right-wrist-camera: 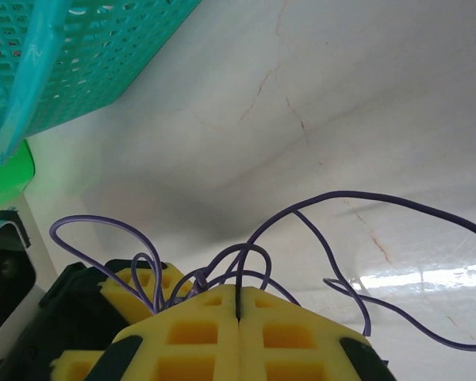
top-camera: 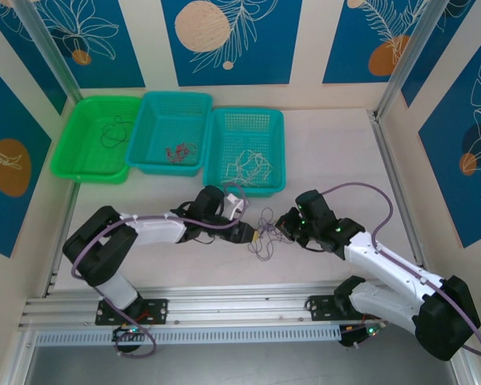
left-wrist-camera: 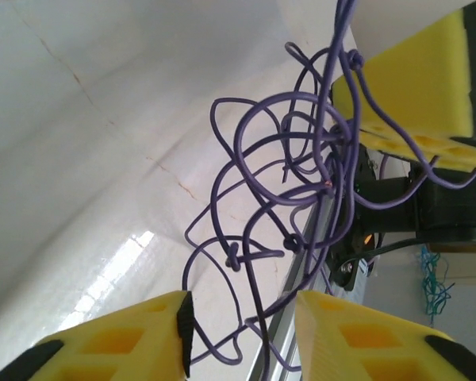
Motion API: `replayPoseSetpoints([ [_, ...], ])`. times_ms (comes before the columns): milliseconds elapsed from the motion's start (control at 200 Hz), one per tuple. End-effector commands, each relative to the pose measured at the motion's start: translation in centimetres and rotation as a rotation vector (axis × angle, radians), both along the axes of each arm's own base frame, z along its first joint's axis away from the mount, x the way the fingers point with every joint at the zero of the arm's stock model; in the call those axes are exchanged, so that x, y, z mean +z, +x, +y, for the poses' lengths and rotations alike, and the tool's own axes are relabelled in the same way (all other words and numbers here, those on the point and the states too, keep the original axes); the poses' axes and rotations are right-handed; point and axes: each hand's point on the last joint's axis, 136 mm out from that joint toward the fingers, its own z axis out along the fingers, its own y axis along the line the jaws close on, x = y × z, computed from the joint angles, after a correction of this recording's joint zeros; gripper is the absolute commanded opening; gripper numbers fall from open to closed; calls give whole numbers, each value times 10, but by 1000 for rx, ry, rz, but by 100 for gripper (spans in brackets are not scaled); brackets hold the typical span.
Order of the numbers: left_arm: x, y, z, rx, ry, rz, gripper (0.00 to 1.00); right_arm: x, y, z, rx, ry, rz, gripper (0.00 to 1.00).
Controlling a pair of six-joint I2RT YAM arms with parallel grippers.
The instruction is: Untangle the cables
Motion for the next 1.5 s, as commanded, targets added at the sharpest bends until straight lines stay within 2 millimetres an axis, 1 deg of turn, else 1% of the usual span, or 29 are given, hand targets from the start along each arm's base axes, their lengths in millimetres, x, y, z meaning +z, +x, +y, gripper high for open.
replayPoseSetpoints([
  [0,1,-14,-7,-75,-46,18,29,14,-1,1,-16,22,-9,0],
  [70,-5,-17,-4,-81,-23,26,19,14,-1,-2,-27,19,-8,0],
  [185,-11,-19,0,-82,3,25,8,13,-1,-6,-45,13,-9,0],
  [235,-12,-19,2,-80,15,20,6,12,0,-10,-55,2,-12,0],
  [295,-10,-16,3,-75,26,7,0,11,1,-20,-74,-22,-8,0],
  [410,-2,-6,6,-37,43,-35,0,9,2,-39,-111,-35,-1,0],
  [470,-1,1,12,-5,62,-54,0,9,2,-49,-132,-33,0,0],
  [590,-5,12,28,59,92,-66,0,7,-2,-67,-182,-7,7,0],
  [705,-14,23,52,140,146,-51,0,6,-6,-83,-233,22,8,0],
  [795,-19,33,80,223,196,-44,0,7,-10,-99,-285,27,6,0],
  [855,-18,41,101,286,217,-45,0,7,-13,-109,-320,21,5,3],
  [900,-14,46,116,327,224,-51,0,6,-16,-117,-343,10,6,7],
  [950,-7,51,132,374,233,-65,0,3,-18,-125,-360,-12,14,9],
  [1055,5,58,162,464,289,-117,0,-2,-19,-130,-324,-68,17,9],
  [1120,4,59,178,514,347,-138,0,-9,-21,-128,-296,-94,44,9],
  [1170,2,59,185,537,373,-136,0,-16,-21,-123,-262,-105,66,9],
  [1200,1,58,183,530,360,-132,0,-18,-21,-118,-239,-102,73,8],
  [1230,4,57,175,503,316,-132,0,-21,-20,-111,-211,-96,80,8],
  [1260,8,54,164,465,251,-126,0,-21,-18,-102,-178,-86,76,6],
  [1320,24,47,136,371,107,-136,0,-19,-13,-88,-122,-77,59,3],
  [1370,37,35,111,276,38,-186,7,-13,-9,-78,-85,-75,37,2],
  [1420,45,20,91,176,26,-269,13,-3,-3,-68,-39,-66,-2,1],
  [1490,52,5,70,79,15,-379,19,15,4,-55,34,-57,-65,0],
])
